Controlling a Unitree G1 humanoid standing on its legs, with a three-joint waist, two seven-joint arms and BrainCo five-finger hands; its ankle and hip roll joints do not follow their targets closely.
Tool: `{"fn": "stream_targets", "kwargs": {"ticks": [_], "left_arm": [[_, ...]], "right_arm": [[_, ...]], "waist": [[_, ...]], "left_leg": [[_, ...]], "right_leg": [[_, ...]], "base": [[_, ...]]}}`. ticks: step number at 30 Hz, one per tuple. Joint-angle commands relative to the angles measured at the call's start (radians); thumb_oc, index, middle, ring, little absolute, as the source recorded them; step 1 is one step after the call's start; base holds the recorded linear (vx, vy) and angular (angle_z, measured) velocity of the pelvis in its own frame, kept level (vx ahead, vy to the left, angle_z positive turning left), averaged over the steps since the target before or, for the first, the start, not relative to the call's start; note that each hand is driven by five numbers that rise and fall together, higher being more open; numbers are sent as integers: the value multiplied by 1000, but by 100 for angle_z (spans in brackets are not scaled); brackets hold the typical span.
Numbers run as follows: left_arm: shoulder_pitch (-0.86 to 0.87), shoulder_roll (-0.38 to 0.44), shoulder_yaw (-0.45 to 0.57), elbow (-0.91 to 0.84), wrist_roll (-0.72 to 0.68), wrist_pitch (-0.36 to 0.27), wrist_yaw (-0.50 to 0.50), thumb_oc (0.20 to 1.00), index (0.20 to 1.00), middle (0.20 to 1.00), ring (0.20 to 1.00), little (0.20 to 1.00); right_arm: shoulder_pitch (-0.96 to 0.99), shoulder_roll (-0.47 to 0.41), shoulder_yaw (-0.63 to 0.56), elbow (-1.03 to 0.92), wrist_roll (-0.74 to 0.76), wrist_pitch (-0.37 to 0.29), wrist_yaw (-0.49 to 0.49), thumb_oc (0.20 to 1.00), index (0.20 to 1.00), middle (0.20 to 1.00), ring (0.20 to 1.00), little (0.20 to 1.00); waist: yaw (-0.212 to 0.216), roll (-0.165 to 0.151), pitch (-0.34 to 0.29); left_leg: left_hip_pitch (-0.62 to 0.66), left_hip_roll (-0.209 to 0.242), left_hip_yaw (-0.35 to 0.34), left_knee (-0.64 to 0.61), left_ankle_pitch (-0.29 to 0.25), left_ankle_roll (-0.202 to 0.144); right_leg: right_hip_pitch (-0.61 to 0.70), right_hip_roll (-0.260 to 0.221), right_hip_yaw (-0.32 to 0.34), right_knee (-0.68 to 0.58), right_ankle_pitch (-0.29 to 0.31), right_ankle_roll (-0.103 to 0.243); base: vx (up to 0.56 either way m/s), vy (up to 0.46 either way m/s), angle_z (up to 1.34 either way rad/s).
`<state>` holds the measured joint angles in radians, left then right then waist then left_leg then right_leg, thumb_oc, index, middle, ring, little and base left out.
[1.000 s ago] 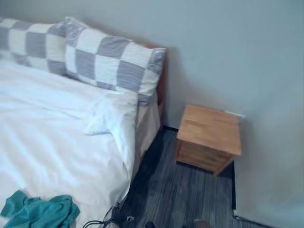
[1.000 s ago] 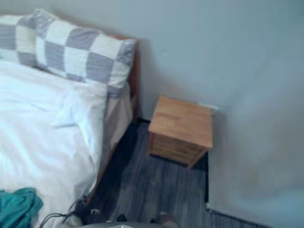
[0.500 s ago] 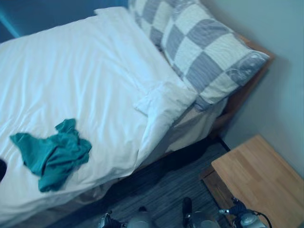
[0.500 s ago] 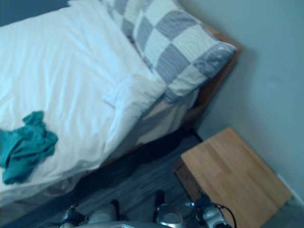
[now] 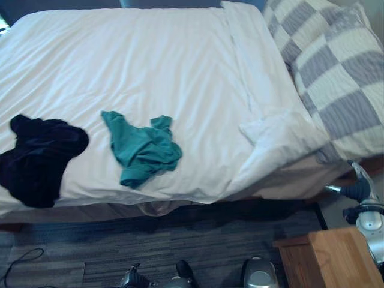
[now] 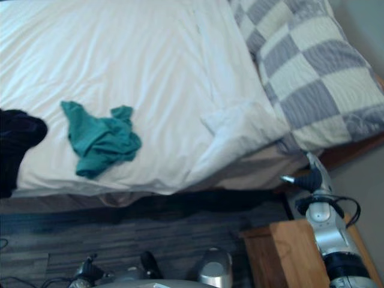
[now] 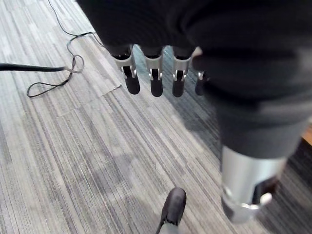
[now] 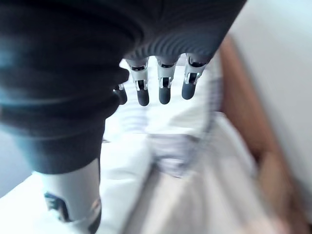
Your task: Tidy up the quilt and then pick up the clothes from the bed and put them into the laundry hamper.
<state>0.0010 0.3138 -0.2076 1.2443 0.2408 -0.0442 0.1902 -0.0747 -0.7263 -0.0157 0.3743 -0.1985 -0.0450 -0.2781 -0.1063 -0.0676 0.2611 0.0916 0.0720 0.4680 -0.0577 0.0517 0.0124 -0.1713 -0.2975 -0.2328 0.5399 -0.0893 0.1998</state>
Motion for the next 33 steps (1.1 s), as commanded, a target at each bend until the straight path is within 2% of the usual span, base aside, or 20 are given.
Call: {"fn": "stream_targets", "kwargs": {"ticks": [1, 2, 3, 7, 8, 10, 11, 12, 14, 15, 18, 21, 22, 25, 26, 27, 28, 30, 32, 33], "left_arm": [[-1, 27, -16, -9, 23, -13, -20, 1000, 1000, 1000, 1000, 1000], [-7, 37, -20, -2, 27, -17, -22, 1000, 1000, 1000, 1000, 1000], [-15, 54, -32, 11, 46, -20, -20, 1000, 1000, 1000, 1000, 1000], [-26, 66, -38, 5, 44, -25, -11, 1000, 1000, 1000, 1000, 1000], [-35, 63, -52, -14, 31, -35, -6, 1000, 1000, 1000, 1000, 1000], [-40, 59, -60, -23, 28, -38, -8, 1000, 1000, 1000, 1000, 1000], [-59, 55, -96, -44, 27, -53, -12, 1000, 1000, 1000, 1000, 1000], [-72, 55, -116, -55, 25, -62, -14, 1000, 1000, 1000, 1000, 1000], [-92, 58, -145, -74, 10, -75, -18, 1000, 1000, 1000, 1000, 1000], [-116, 59, -164, -82, -4, -82, -15, 1000, 1000, 1000, 1000, 1000], [-118, 37, -166, -106, -38, -87, -11, 1000, 1000, 1000, 1000, 1000], [-102, 12, -162, -103, -40, -83, -16, 1000, 1000, 1000, 1000, 1000], [-80, -5, -143, -88, -17, -71, -24, 1000, 1000, 1000, 1000, 1000], [-46, -24, -84, -55, 32, -47, -30, 1000, 1000, 1000, 1000, 1000], [-45, -22, -90, -55, 32, -47, -30, 1000, 1000, 1000, 1000, 1000], [-38, -25, -72, -33, 52, -32, -27, 1000, 1000, 1000, 1000, 1000], [-32, -39, -45, 12, 72, -13, -19, 1000, 1000, 1000, 1000, 1000], [-24, -50, -27, 29, 76, 1, -17, 1000, 1000, 1000, 1000, 1000], [-19, -50, -22, 28, 71, 5, -12, 1000, 1000, 1000, 1000, 1000], [-19, -53, -15, 31, 64, 8, -7, 1000, 1000, 1000, 1000, 1000]], "right_arm": [[-160, -82, -10, -19, -47, -24, -31, 1000, 1000, 1000, 1000, 1000], [-184, -100, -6, -28, -41, -25, -27, 1000, 1000, 1000, 1000, 1000], [-253, -139, 38, -30, -34, -30, -12, 1000, 1000, 1000, 1000, 1000], [-386, -148, 137, -34, -45, -31, -2, 1000, 1000, 1000, 1000, 1000], [-486, -146, 225, -15, -57, -38, 16, 1000, 1000, 1000, 1000, 1000], [-545, -150, 277, 9, -65, -38, 21, 1000, 1000, 1000, 1000, 1000], [-675, -168, 393, 77, -90, -37, 43, 1000, 1000, 1000, 1000, 1000], [-746, -162, 452, 137, -87, -36, 56, 200, 200, 200, 200, 200], [-852, -156, 548, 271, -78, -39, 89, 200, 200, 200, 200, 200], [-910, -148, 617, 409, -80, -35, 119, 200, 200, 200, 200, 200], [-862, -138, 589, 543, -52, -26, 130, 200, 200, 200, 200, 200], [-759, -129, 520, 514, -31, -24, 128, 200, 200, 200, 200, 200], [-574, -153, 403, 382, -49, -35, 99, 200, 200, 200, 200, 200], [-217, -167, 129, 110, -134, -51, 24, 200, 200, 200, 200, 200], [-201, -166, 115, 101, -135, -49, 26, 275, 275, 275, 275, 275], [-79, -139, 29, 35, -158, -51, 16, 1000, 1000, 1000, 1000, 1000], [67, -39, -44, 2, -139, -56, -17, 1000, 1000, 1000, 1000, 1000], [165, 104, -93, 13, -44, -63, -42, 1000, 1000, 1000, 1000, 1000], [212, 166, -115, 15, 22, -70, -44, 1000, 1000, 1000, 1000, 1000], [237, 227, -119, 37, 90, -74, -41, 1000, 1000, 1000, 1000, 1000]], "waist": [[24, -10, 17], [22, -12, 16], [25, -19, 6], [41, -11, 6], [47, 12, 21], [43, 26, 33], [43, 51, 61], [42, 66, 74], [42, 88, 91], [37, 105, 102], [28, 120, 106], [21, 124, 98], [-2, 129, 94], [-38, 128, 84], [-32, 128, 82], [-43, 126, 76], [-69, 115, 65], [-101, 108, 54], [-113, 100, 47], [-125, 92, 44]], "left_leg": [[7, 91, -6, 26, -86, -94], [-6, 96, -4, 26, -69, -95], [-10, 96, -33, 24, -76, -108], [-22, 102, -21, 53, -75, -120], [-36, 112, -26, 71, -70, -128], [-50, 118, -33, 80, -68, -132], [-84, 130, -46, 104, -60, -142], [-100, 136, -47, 112, -55, -148], [-124, 147, -46, 122, -44, -156], [-141, 158, -44, 128, -32, -164], [-136, 163, -45, 128, -26, -166], [-125, 163, -44, 122, -23, -166], [-109, 163, -42, 116, -26, -163], [-75, 158, -37, 110, -38, -159], [-73, 158, -37, 110, -38, -159], [-58, 157, -34, 107, -45, -157], [-26, 155, -23, 100, -56, -151], [-2, 152, -5, 84, -61, -146], [9, 148, 4, 76, -61, -144], [18, 147, 12, 69, -61, -142]], "right_leg": [[100, 92, 84, -265, -39, 29], [97, 99, 116, -361, -12, 14], [117, 84, 161, -493, 17, 11], [103, 86, 168, -494, 51, 8], [95, 99, 163, -485, 42, -6], [83, 106, 159, -474, 36, -13], [40, 122, 166, -444, 25, -26], [16, 130, 167, -430, 21, -32], [-27, 143, 165, -401, 14, -39], [-53, 151, 158, -376, 4, -43], [-62, 156, 151, -348, -11, -47], [-51, 156, 146, -345, -17, -50], [-37, 158, 143, -345, -25, -53], [-8, 164, 145, -349, -32, -55], [-7, 164, 145, -349, -32, -55], [5, 166, 148, -355, -32, -55], [27, 172, 160, -368, -25, -55], [33, 178, 176, -377, -15, -54], [36, 181, 189, -380, -11, -53], [36, 186, 201, -380, -7, -52]], "base": [[11, -140, 59], [103, -275, 78], [77, -236, 60], [102, -189, 34], [67, -249, 2], [-3, -152, -6], [-65, -120, -2], [-85, -136, 6], [-65, -67, -10], [-40, -55, -5], [-3, -29, -1], [27, -9, 4], [36, 28, 4], [41, 41, 8], [24, 31, 8], [40, 49, -4], [32, 71, -4], [3, 73, -19], [-3, 46, -51], [-15, 85, -51]]}}
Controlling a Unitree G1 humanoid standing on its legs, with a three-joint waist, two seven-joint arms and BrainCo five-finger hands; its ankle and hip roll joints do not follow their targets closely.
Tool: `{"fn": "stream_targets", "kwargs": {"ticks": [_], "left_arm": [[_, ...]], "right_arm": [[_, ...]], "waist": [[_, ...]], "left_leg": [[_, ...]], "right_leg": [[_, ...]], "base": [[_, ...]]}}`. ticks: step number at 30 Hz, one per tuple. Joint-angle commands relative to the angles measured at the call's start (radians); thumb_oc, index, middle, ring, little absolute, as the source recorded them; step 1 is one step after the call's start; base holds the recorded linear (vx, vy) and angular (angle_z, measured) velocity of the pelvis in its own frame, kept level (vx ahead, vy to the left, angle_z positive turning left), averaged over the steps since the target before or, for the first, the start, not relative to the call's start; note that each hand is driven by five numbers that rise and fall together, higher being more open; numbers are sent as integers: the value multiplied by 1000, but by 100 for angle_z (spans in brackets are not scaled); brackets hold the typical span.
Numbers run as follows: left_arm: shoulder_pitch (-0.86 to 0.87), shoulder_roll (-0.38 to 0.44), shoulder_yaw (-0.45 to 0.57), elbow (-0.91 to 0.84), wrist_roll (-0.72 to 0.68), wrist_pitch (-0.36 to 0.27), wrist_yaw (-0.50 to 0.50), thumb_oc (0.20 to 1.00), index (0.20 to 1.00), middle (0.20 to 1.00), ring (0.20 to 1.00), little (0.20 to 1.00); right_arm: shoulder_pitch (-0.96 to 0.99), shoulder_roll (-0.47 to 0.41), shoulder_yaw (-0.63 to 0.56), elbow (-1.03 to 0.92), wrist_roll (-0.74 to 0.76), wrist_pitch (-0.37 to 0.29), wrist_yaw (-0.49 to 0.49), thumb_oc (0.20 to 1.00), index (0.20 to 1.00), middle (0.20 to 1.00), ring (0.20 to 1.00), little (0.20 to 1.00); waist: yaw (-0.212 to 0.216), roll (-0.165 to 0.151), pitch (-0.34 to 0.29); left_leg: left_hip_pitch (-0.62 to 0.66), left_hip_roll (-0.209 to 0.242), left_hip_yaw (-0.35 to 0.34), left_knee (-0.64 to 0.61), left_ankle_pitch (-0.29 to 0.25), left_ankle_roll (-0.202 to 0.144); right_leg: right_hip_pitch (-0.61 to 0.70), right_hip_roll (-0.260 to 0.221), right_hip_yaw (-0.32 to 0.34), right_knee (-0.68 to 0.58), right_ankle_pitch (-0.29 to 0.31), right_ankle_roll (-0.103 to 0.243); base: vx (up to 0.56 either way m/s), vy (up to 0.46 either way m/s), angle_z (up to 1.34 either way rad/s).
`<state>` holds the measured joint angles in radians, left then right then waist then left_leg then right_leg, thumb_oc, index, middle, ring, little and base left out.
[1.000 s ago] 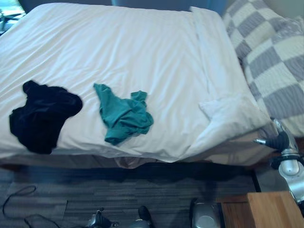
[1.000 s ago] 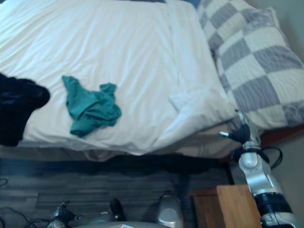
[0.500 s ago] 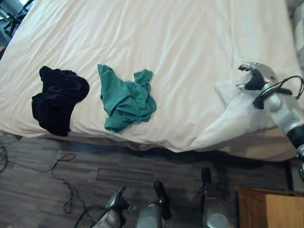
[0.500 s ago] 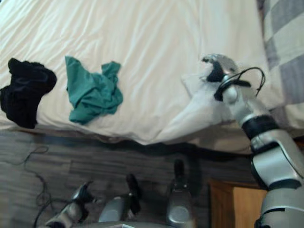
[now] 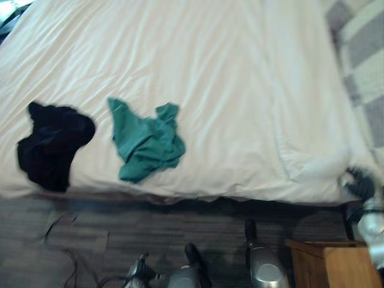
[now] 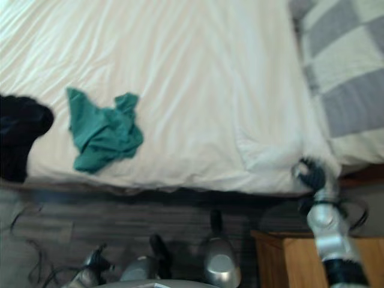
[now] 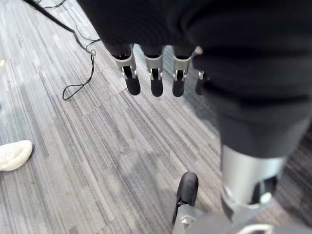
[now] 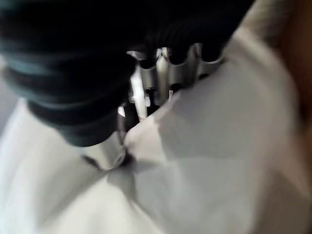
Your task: Tidy up the quilt and then pick up the clothes from the bed and put them into the laundry hamper.
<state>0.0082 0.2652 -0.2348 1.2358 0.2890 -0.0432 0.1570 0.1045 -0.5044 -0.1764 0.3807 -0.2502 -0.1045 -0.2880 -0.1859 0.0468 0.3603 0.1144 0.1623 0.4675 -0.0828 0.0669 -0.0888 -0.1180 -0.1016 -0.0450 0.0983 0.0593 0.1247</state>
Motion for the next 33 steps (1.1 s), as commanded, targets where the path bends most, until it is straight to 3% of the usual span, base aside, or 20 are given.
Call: {"fn": "stream_targets", "kwargs": {"ticks": [1, 4, 7, 8, 9, 10, 15, 16, 22, 25, 28, 29, 31, 32, 33], "left_arm": [[-29, -5, 29, 39, 2, 10, 33, 1000, 1000, 1000, 1000, 1000], [-26, -11, 25, 10, -15, 8, 48, 1000, 1000, 1000, 1000, 1000], [-32, -15, 4, -18, -20, 6, 49, 1000, 1000, 1000, 1000, 1000], [-45, -14, -27, -49, -14, 0, 46, 1000, 1000, 1000, 1000, 1000], [-56, -15, -46, -60, -2, -5, 46, 1000, 1000, 1000, 1000, 1000], [-66, -16, -66, -75, 9, -10, 48, 1000, 1000, 1000, 1000, 1000], [-91, -21, -110, -85, 22, -19, 42, 1000, 1000, 1000, 1000, 1000], [-97, -14, -126, -94, 24, -22, 39, 1000, 1000, 1000, 1000, 1000], [-140, 8, -160, -110, -18, -25, 50, 1000, 1000, 1000, 1000, 1000], [-145, 17, -156, -128, -66, -29, 67, 1000, 1000, 1000, 1000, 1000], [-143, 20, -147, -119, -72, -23, 74, 1000, 1000, 1000, 1000, 1000], [-136, 16, -133, -91, -68, -12, 81, 1000, 1000, 1000, 1000, 1000], [-128, 11, -119, -71, -61, -5, 82, 1000, 1000, 1000, 1000, 1000], [-115, 2, -92, -45, -49, 5, 85, 1000, 1000, 1000, 1000, 1000], [-114, 3, -92, -45, -49, 5, 85, 1000, 1000, 1000, 1000, 1000]], "right_arm": [[124, 97, 13, 83, 233, -5, -35, 1000, 1000, 1000, 1000, 1000], [156, 172, -39, 192, 357, 7, -76, 1000, 1000, 1000, 1000, 1000], [115, 164, -66, 265, 402, 19, -120, 1000, 1000, 1000, 1000, 1000], [65, 121, -85, 254, 372, 30, -168, 1000, 1000, 1000, 1000, 1000], [43, 96, -90, 224, 343, 27, -183, 410, 410, 410, 410, 410], [12, 65, -96, 185, 316, 15, -206, 200, 200, 200, 200, 200], [-120, -48, -104, 1, 239, -21, -259, 200, 200, 200, 200, 200], [-219, -98, -77, -26, 241, -32, -259, 200, 200, 200, 200, 200], [-500, -141, 50, 79, 388, -60, -239, 200, 200, 200, 200, 200], [-593, -121, 132, 307, 485, -35, -182, 200, 200, 200, 200, 200], [-586, -87, 141, 406, 532, -21, -144, 200, 200, 200, 200, 200], [-524, -28, 123, 483, 575, -8, -108, 200, 200, 200, 200, 200], [-473, 4, 119, 510, 578, 4, -89, 200, 200, 200, 200, 200], [-362, 77, 113, 556, 560, 21, -60, 200, 200, 200, 200, 200], [-361, 77, 113, 555, 559, 21, -60, 200, 200, 200, 200, 200]], "waist": [[-69, -35, -64], [-78, -47, -78], [-72, -50, -81], [-60, -54, -83], [-55, -53, -83], [-49, -52, -81], [-16, -44, -66], [11, -36, -60], [61, -6, 3], [85, 22, 42], [87, 27, 45], [83, 27, 47], [80, 26, 44], [72, 18, 37], [73, 18, 35]], "left_leg": [[18, 51, 25, 77, -77, -38], [44, 43, 40, 60, -84, -34], [51, 35, 36, 39, -80, -32], [48, 29, 27, 20, -76, -29], [46, 26, 24, 15, -74, -28], [43, 25, 19, 12, -73, -27], [30, 20, -13, 10, -68, -23], [21, 17, -24, 17, -68, -24], [-64, 19, -56, 137, -88, -32], [-130, 18, -65, 202, -101, -34], [-142, 18, -69, 210, -104, -32], [-146, 14, -70, 209, -107, -29], [-145, 11, -70, 208, -110, -27], [-139, 3, -71, 203, -113, -22], [-141, 3, -70, 201, -110, -21]], "right_leg": [[-15, -6, 31, 55, -145, 27], [-4, -10, 47, 36, -129, 36], [-3, -14, 49, 24, -114, 43], [-6, -20, 45, 11, -100, 50], [-6, -24, 43, 4, -98, 53], [-5, -27, 39, 0, -97, 55], [2, -44, 16, 3, -106, 52], [2, -54, 6, 11, -112, 50], [-32, -75, -7, 60, -124, 41], [-83, -93, -15, 119, -136, 40], [-94, -99, -22, 133, -140, 42], [-89, -104, -31, 124, -136, 42], [-84, -105, -33, 116, -133, 43], [-67, -110, -40, 91, -122, 46], [-69, -109, -39, 86, -117, 45]], "base": [[-15, 85, -46], [-17, 92, -47], [-60, 42, -24], [-79, 23, 1], [-102, 27, 5], [-61, 16, 7], [-52, -8, 21], [-83, -29, 47], [-112, -30, 31], [-113, 4, 31], [-12, 28, 26], [17, 48, 2], [31, 65, -2], [33, 73, 6], [51, 130, 14]]}}
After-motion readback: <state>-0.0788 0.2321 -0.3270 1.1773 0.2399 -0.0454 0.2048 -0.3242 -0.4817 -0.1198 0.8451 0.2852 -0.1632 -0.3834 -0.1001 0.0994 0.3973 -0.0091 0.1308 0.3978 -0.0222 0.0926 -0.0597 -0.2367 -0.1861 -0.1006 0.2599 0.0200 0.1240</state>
